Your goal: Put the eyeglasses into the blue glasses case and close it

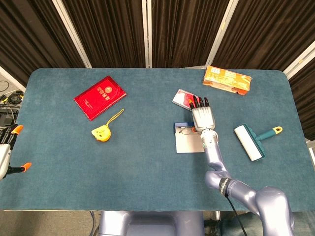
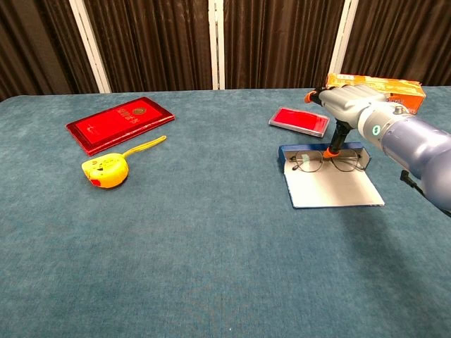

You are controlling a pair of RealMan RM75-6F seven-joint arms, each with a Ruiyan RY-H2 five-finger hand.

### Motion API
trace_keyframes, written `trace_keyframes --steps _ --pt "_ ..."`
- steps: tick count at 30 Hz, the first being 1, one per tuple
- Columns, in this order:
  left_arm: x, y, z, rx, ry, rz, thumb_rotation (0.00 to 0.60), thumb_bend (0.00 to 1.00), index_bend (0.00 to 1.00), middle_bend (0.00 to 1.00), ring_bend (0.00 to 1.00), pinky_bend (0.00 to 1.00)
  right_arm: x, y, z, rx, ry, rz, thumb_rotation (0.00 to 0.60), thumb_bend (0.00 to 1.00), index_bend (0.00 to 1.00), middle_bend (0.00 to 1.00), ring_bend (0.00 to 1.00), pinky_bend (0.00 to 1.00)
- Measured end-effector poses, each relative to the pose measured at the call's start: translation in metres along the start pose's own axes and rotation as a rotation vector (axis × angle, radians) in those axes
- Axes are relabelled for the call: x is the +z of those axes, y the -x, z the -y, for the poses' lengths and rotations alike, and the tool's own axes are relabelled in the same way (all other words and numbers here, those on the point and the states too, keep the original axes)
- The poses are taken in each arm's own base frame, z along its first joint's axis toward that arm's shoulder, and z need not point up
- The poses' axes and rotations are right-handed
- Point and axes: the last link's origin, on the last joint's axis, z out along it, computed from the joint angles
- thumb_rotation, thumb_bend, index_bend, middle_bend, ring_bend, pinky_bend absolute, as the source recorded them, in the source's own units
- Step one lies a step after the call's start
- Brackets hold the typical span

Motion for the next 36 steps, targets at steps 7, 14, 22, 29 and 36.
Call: trace_keyframes --steps 7,14,22,29,36 --pt "-0.001 -0.001 -0.001 -0.002 0.005 -0.002 0.600 0.00 0.00 0.00 0.00 0.00 -0.014 0.001 0.000 0.014 -0.045 0.006 0.600 0.00 0.11 0.00 0.00 0.00" --pt "-0.002 0.000 -0.002 -0.003 0.017 0.001 0.600 0.00 0.00 0.00 0.00 0.00 -0.046 0.004 -0.011 0.029 -0.132 0.012 0.600 0.00 0.14 0.00 0.00 0.00" --pt "-0.007 -0.001 -0.007 -0.007 0.042 -0.003 0.600 0.00 0.00 0.00 0.00 0.00 -0.100 0.009 -0.032 -0.017 -0.247 0.006 0.600 0.00 0.16 0.00 0.00 0.00" --pt "-0.010 -0.001 -0.010 -0.008 0.054 -0.005 0.600 0.00 0.00 0.00 0.00 0.00 -0.107 0.013 -0.033 -0.034 -0.257 0.015 0.600 0.00 0.17 0.00 0.00 0.00" --pt "-0.009 -0.001 -0.009 -0.006 0.051 -0.004 0.600 0.00 0.00 0.00 0.00 0.00 -0.103 0.023 -0.023 -0.038 -0.256 0.036 0.600 0.00 0.19 0.00 0.00 0.00"
